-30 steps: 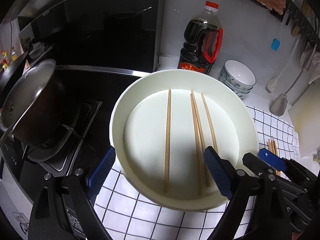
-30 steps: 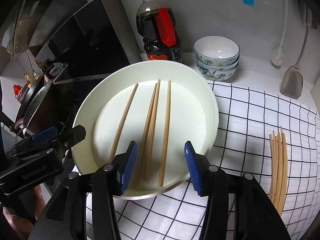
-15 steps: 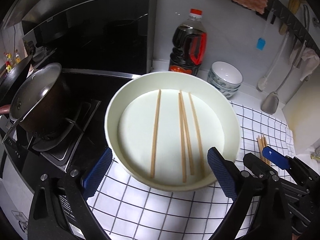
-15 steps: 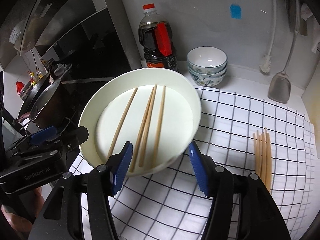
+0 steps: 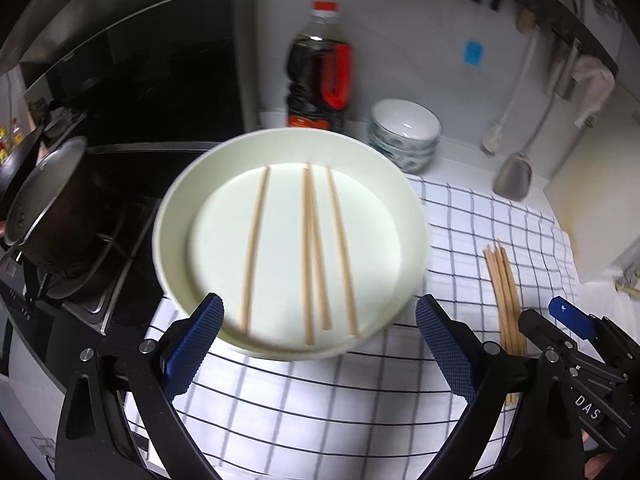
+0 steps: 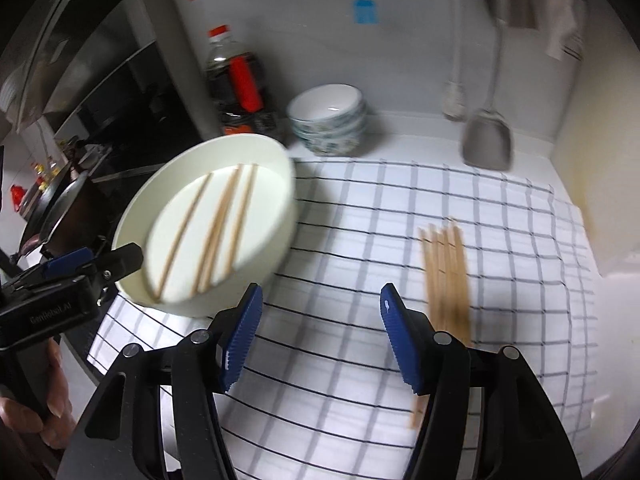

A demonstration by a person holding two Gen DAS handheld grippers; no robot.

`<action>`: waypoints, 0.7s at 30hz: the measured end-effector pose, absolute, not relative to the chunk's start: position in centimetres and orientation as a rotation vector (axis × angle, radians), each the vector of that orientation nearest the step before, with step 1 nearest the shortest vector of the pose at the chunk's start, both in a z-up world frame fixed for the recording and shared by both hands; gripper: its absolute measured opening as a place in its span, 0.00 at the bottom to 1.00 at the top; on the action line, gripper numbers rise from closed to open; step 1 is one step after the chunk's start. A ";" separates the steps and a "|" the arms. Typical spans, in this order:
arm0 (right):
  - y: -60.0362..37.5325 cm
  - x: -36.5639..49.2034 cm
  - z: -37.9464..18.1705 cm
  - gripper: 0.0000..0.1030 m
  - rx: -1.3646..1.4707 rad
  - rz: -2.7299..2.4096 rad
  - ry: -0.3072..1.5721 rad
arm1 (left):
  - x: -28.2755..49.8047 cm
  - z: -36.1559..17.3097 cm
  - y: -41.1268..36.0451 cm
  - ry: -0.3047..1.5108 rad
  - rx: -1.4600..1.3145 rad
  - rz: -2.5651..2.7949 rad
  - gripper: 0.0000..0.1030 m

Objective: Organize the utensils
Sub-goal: 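Move both open grippers back toward the remaining chopstick bundle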

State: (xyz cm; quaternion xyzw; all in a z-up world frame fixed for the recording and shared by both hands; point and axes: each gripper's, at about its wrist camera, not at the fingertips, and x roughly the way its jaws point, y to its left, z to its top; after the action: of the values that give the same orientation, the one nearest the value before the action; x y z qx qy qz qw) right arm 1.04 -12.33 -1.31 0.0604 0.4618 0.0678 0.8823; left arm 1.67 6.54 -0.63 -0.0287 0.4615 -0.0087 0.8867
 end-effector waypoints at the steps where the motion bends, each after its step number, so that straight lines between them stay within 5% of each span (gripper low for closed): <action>1: -12.9 0.8 -1.5 0.57 0.130 0.130 0.964 | 1.7 -0.8 6.0 0.964 -0.052 -0.028 0.92; 21: -24.3 -2.5 -9.0 0.57 0.149 -0.089 1.039 | 1.5 -6.7 -6.9 1.041 0.094 -0.208 0.92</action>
State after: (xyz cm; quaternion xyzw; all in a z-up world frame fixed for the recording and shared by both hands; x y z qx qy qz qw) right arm -2.52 -24.29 -9.03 0.0711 0.4956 -0.0424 0.8646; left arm 1.46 -6.91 -6.72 0.0450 0.4962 -0.0989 0.8614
